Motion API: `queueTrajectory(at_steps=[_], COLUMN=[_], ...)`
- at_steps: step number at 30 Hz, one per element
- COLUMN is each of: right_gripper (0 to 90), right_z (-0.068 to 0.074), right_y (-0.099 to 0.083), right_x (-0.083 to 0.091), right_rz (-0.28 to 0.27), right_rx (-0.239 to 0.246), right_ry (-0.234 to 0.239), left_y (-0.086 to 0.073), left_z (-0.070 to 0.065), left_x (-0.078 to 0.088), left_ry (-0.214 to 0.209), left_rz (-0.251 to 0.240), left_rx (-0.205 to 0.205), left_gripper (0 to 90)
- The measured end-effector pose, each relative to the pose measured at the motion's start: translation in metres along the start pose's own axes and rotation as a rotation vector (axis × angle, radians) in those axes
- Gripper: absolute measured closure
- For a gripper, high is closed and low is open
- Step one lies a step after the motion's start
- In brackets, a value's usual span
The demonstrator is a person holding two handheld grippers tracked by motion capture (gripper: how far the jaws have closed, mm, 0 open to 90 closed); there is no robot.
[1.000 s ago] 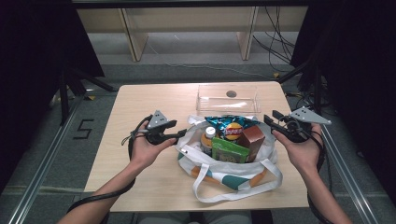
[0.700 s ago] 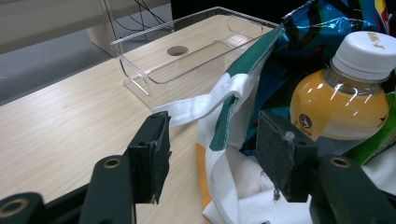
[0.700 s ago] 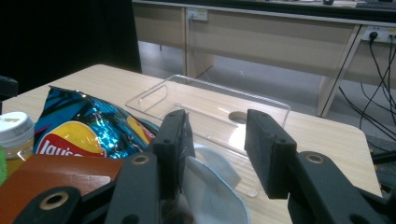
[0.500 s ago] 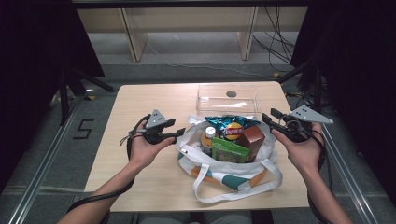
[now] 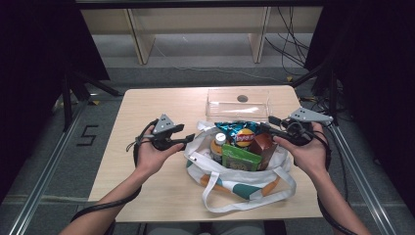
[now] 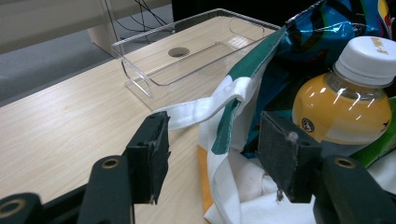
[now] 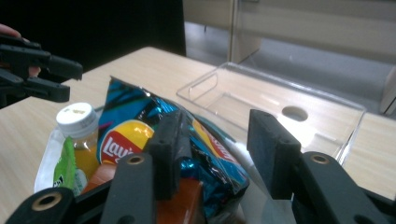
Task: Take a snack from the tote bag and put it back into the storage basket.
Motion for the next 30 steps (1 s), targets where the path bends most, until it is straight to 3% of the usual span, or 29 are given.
queueTrajectory(at_steps=[1, 2, 3, 4, 6, 8, 10, 15, 17, 19, 22, 23, 30], right_gripper=[57.8, 58.5, 59.1, 59.7, 61.0, 62.2, 64.5, 67.7, 68.8, 69.7, 71.5, 72.7, 84.4], right_z=[0.001, -0.004, -0.004, -0.007, -0.007, -0.009, -0.009, -0.012, -0.015, -0.011, -0.012, -0.015, -0.010], right_y=[-0.001, -0.001, -0.002, -0.003, -0.002, -0.002, -0.005, -0.008, -0.010, -0.011, -0.012, -0.012, -0.015], right_x=[-0.001, -0.004, -0.004, -0.005, -0.006, -0.008, -0.007, -0.011, -0.014, -0.016, -0.018, -0.019, -0.023], right_rz=[0.019, 0.015, 0.034, 0.041, 0.055, 0.055, 0.081, 0.082, 0.082, 0.087, 0.088, 0.085, 0.086], right_rx=[-0.030, 0.004, -0.019, -0.011, -0.055, -0.034, -0.036, -0.031, 0.002, -0.037, -0.015, 0.027, 0.015], right_ry=[0.013, 0.000, 0.006, 0.004, 0.019, 0.023, 0.025, 0.031, 0.029, 0.035, 0.037, 0.027, 0.056], left_y=[0.000, 0.000, 0.000, 0.000, -0.001, -0.001, -0.001, 0.000, 0.000, -0.001, -0.001, 0.000, 0.000], left_z=[0.000, 0.000, 0.000, 0.001, 0.001, 0.002, 0.002, 0.002, 0.002, 0.003, 0.003, 0.003, 0.004], left_x=[0.000, 0.000, 0.000, 0.000, 0.000, 0.000, 0.000, 0.000, 0.000, 0.000, 0.000, 0.000, 0.001], left_ry=[-0.001, -0.001, 0.000, 0.001, 0.001, 0.003, 0.002, 0.005, 0.006, 0.007, 0.007, 0.005, 0.011], left_rz=[0.000, -0.001, -0.002, -0.002, 0.001, 0.001, -0.001, -0.002, 0.000, 0.000, -0.001, -0.001, -0.003], left_rx=[-0.002, 0.000, 0.001, 0.005, 0.004, 0.005, 0.006, 0.010, 0.008, 0.013, 0.010, 0.009, 0.016], left_gripper=[42.5, 42.5, 42.5, 42.4, 42.3, 42.3, 42.2, 41.9, 41.8, 41.7, 41.6, 41.6, 41.5])
Point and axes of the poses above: each handheld gripper's, and its own axes: x roughly backward along the jaws, y roughly out of its top, z roughly to its left, the point moved 9 cm from there along -x, roughly forward along the jaws, and after that the axes turned 9 degrees about -y, right-handed, at the moved point
